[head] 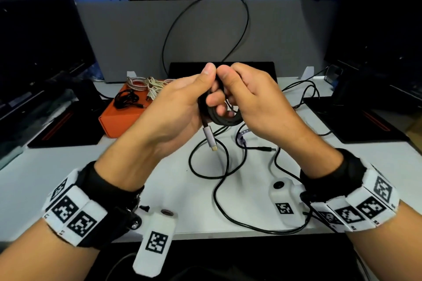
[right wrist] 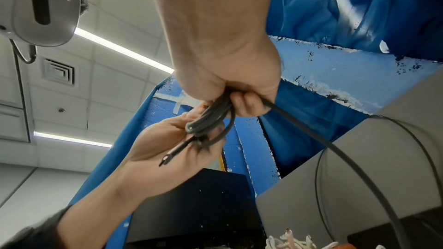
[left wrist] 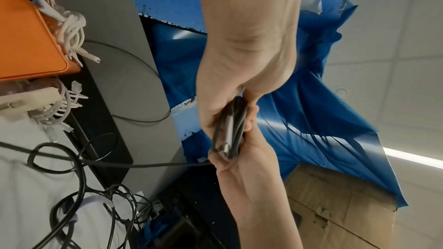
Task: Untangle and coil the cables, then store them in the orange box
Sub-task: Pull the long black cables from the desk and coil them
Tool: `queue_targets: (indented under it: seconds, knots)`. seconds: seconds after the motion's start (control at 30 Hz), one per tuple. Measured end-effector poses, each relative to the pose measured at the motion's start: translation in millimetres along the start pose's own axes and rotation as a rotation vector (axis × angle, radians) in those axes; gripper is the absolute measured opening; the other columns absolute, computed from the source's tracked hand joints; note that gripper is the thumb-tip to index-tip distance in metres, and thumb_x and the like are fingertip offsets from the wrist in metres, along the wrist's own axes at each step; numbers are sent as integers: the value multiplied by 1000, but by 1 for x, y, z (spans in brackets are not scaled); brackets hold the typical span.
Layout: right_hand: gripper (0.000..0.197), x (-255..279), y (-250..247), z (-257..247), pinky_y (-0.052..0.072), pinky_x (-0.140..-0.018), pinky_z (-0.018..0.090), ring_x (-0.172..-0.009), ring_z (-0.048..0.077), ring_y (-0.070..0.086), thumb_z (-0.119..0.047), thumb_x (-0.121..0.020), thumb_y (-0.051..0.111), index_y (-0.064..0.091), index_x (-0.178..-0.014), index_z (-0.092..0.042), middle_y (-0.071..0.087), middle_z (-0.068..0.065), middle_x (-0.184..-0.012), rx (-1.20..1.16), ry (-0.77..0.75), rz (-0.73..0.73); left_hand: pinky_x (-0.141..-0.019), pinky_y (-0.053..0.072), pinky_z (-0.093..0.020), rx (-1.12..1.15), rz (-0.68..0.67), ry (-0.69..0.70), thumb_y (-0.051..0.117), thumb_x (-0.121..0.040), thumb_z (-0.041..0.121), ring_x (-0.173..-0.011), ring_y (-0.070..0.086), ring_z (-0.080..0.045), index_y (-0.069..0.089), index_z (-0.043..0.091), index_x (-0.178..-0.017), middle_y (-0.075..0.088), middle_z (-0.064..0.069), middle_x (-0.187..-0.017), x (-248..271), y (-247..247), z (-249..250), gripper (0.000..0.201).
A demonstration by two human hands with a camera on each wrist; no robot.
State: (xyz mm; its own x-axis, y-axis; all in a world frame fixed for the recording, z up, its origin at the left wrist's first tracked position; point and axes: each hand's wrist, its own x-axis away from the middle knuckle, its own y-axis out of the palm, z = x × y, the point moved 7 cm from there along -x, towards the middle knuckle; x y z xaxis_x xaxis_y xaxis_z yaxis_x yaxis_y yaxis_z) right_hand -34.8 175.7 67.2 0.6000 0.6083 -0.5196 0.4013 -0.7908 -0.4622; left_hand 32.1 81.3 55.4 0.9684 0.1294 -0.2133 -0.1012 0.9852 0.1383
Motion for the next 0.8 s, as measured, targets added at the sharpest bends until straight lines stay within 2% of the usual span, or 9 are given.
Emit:
queue_targets:
  seconds: [0.07,0.17,0.3,0.37,0.47,0.57,0.63,0.7,0.8]
  knots:
    - [40,0,1,-2,55,-62,45,-68,25,67,-53,-103,48,58,-78,-23,65,0,-69,-153,-12,6,-75,51,-32,102,-3,28,36,-110,34,-60,42,-13,43,14,-81,34,3,-64,-1,2,3,37]
    - [36,3,3,-5,39,-47,18,-47,3,51,-35,-111,43,51,-83,-13,50,-8,-62,-372,69,-43,-72,48,-31,178,22,63,37,-110,35,-58,36,-12,43,15,-82,31,5,-63,-4,-6,7,35]
    - [38,9,7,-1,10,-50,29,-48,11,17,-47,-110,37,50,-91,-17,43,-3,-68,-525,235,-233,-71,46,-29,214,-28,56,37,-110,34,-58,34,-11,45,15,-82,31,6,-63,-5,-11,8,35]
    - [38,8,6,-1,13,-48,27,-49,10,19,-45,-111,35,48,-90,-17,40,-5,-64,-543,244,-213,-74,47,-30,214,-67,27,37,-109,34,-59,35,-13,48,15,-82,29,5,-63,-6,-11,7,35]
    - [39,6,2,-6,38,-48,15,-46,1,40,-34,-113,32,46,-82,-15,41,-9,-59,-326,121,-18,-79,49,-33,157,-109,31,36,-108,34,-61,38,-16,51,15,-82,32,5,-61,-7,-12,4,36]
    - [40,5,3,-7,51,-63,35,-59,7,51,-37,-112,34,47,-79,-19,47,-12,-61,-122,3,72,-85,48,-35,131,-147,54,34,-108,36,-61,50,-17,51,17,-82,39,8,-55,-5,-11,1,36]
    - [41,2,5,-5,53,-67,47,-66,29,59,-43,-109,34,48,-80,-18,46,-13,-61,-185,6,38,-84,49,-34,154,-172,55,33,-107,37,-60,58,-17,54,17,-83,44,9,-50,-4,-10,0,38]
    - [42,1,6,-5,48,-60,32,-71,42,58,-45,-108,34,48,-82,-15,44,-12,-62,-266,30,-27,-81,52,-31,163,-219,53,28,-107,38,-58,61,-17,61,18,-81,47,9,-48,-4,-8,1,46]
    - [39,4,6,-9,31,-48,13,-65,22,48,-35,-113,33,45,-83,-13,39,-7,-63,-404,64,-125,-79,51,-27,203,-298,31,20,-108,42,-53,54,-13,59,21,-73,46,11,-46,-2,-5,5,56]
